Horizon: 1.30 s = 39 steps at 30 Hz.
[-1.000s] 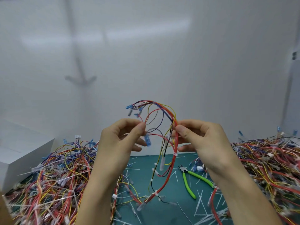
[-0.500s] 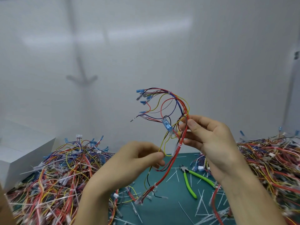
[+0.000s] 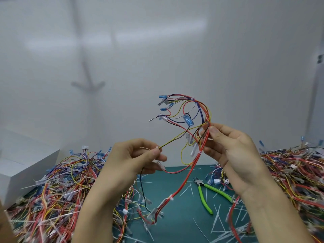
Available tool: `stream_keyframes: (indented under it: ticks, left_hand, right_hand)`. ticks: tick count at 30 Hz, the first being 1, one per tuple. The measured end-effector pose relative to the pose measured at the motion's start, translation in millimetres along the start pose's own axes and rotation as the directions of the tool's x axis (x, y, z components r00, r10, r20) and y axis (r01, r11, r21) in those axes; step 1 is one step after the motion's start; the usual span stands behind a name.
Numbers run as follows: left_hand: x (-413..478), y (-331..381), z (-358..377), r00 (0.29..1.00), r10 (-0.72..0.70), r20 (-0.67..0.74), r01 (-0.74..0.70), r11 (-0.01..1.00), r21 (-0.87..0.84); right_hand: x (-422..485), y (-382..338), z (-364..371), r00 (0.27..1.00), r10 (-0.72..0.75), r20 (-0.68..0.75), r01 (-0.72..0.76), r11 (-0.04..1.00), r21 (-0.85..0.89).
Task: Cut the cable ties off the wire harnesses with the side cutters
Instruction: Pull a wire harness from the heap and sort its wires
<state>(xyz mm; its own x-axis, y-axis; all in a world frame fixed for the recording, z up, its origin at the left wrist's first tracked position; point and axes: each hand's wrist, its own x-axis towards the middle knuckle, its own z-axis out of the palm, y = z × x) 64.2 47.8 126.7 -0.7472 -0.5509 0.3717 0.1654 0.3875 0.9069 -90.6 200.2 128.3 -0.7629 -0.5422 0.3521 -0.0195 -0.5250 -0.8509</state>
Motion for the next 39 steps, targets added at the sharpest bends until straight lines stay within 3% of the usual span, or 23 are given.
stream_keyframes:
  ticks: [5,10,17,23,29,33,36,39]
  left_hand:
    - [-0.5,1.7,0.1,1.000,-0.008,0.019,0.009,0.999,-0.035]
    - [-0.5,0.9,3.6,0.997,0.010,0.076,-0.019,0.992,0.127]
    - [-0.9,7.9,22.2,0.984,0.176,-0.005,-0.169,0.954,0.247]
    - [0.6,3.1,31.6,0.976,0.162,0.145,-0.206,0.900,0.385]
    - [1.7,-0.3,29.5,0.953,0.075,0.294,-0.155,0.953,0.260]
    - [2.9,-1.9,30.5,0.958,0.102,0.268,-0.159,0.966,0.202]
    - [5.6,-5.4,31.9,0.980,0.111,0.168,-0.146,0.966,0.213]
    - [8.2,-12.6,30.3,0.987,0.087,0.135,-0.127,0.936,0.327]
  right_hand:
    - [1.2,0.4,-0.6,1.000,-0.001,-0.005,0.001,0.999,0.033]
    - [1.3,1.4,-0.5,1.000,-0.004,-0.017,0.005,0.999,0.040]
    - [0.3,3.4,1.9,1.000,-0.011,0.007,0.010,0.999,0.033]
    - [-0.1,2.9,2.3,1.000,-0.021,0.001,0.021,0.999,0.036]
    - [0.5,2.2,0.6,0.999,-0.046,-0.016,0.047,0.998,0.046]
    - [1.1,3.3,1.7,0.998,-0.061,-0.026,0.062,0.996,0.061]
    - [1.0,2.6,3.6,0.996,-0.085,-0.038,0.088,0.992,0.089]
    - [1.0,0.3,3.6,0.990,-0.122,-0.068,0.129,0.985,0.115]
